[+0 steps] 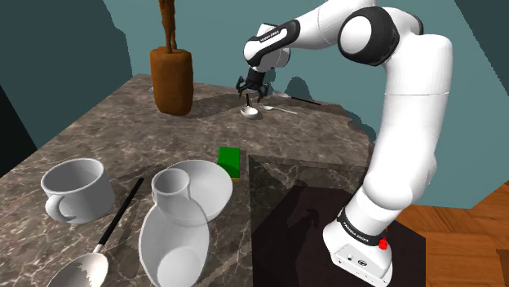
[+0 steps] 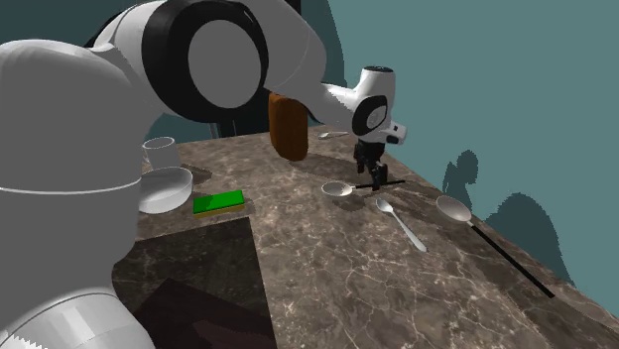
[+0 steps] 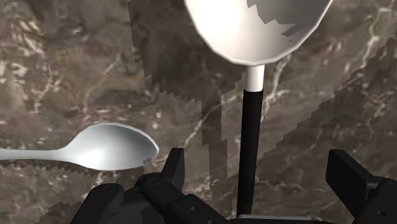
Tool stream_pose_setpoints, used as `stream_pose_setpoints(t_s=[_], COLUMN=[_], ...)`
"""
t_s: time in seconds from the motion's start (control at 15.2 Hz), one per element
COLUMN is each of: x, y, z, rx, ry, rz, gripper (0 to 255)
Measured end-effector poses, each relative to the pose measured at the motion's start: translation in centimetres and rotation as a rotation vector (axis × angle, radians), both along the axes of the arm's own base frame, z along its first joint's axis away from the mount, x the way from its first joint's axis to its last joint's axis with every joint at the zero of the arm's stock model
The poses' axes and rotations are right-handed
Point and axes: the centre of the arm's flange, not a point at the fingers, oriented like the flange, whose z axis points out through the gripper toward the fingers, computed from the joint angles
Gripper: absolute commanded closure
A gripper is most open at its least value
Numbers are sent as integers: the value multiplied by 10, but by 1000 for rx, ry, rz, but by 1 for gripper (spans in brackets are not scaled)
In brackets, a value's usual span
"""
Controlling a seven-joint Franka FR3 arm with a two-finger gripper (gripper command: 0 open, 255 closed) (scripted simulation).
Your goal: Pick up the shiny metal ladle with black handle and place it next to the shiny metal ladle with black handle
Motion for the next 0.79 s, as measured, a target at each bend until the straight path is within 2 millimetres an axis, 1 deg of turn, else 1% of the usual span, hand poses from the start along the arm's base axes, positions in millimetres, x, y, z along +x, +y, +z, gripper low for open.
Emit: stream_pose_setpoints(t_s=[0.26,0.66,0.73,0.79], x=[4,4,4,4], y=[-1,-2,-2,-2], z=[-21,-25,-25,-25], rx=[0,0,0,0], ry=[0,0,0,0], rz=[-1,-1,-1,-1], gripper=[0,0,255,255])
